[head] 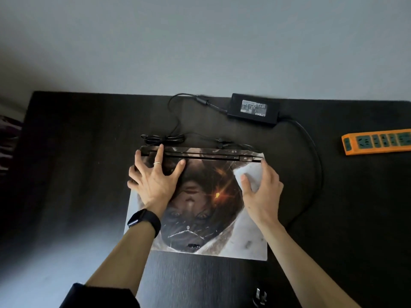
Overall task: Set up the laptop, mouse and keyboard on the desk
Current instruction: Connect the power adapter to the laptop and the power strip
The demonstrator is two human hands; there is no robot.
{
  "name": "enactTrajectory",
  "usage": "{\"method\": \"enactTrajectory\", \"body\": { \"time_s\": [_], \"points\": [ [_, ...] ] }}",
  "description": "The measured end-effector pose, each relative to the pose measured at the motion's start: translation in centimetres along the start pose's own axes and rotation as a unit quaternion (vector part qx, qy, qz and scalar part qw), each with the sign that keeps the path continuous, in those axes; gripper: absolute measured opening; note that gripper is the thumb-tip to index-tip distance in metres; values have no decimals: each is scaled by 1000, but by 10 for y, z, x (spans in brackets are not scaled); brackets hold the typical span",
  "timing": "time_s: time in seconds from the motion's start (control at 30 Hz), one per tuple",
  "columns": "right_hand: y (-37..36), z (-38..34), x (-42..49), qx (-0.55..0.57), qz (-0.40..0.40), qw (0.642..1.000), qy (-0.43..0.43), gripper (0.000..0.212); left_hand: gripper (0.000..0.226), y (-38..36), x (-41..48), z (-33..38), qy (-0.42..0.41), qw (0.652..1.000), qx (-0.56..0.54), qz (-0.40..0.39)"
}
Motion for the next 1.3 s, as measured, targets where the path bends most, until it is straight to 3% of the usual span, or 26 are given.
{"method": "enactTrajectory", "body": {
  "time_s": [0.1, 0.2, 0.33, 0.43, 0.5, 0.57, 0.77, 0.97, 1.3],
  "points": [
    [9, -14, 11, 29, 17, 998, -45, 66, 78, -1, 3, 5, -38, 999, 17, 27],
    [21, -34, 30, 73, 21, 994, -82, 66, 68, -6, -10, 21, -132, 989, 22, 64],
    [11, -47, 60, 40, -26, 987, -155, 67, 65, -20, -30, 56, -238, 971, 24, 4],
    [3, -36, 60, 50, 19, 993, -104, 48, 68, -27, -37, 61, -226, 974, 25, -7],
    [3, -29, 56, 20, 59, 996, -70, 47, 70, -27, -37, 59, -226, 974, 26, -6],
    [5, -29, 59, 18, 56, 994, -91, 47, 70, -26, -37, 58, -227, 973, 26, -10],
    [9, -32, 64, 63, 7, 990, -123, 46, 73, -32, -34, 56, -225, 973, 42, -17],
    [52, 14, -29, 49, -53, 993, -97, 39, 68, -27, -47, 62, -227, 972, 37, -52],
    [86, 154, -158, -102, -213, 969, -73, 27, 72, -39, -222, 63, -249, 961, 12, -119]
  ]
}}
Point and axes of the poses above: each hand's wrist, its own x-axis towards the middle knuckle, its own y-axis out of the back of the hand, z = x × y, the point moved 3 cm from there along x, towards the middle knuckle, and after that the axes turned 14 degrees about -y, right-handed, at the moved point
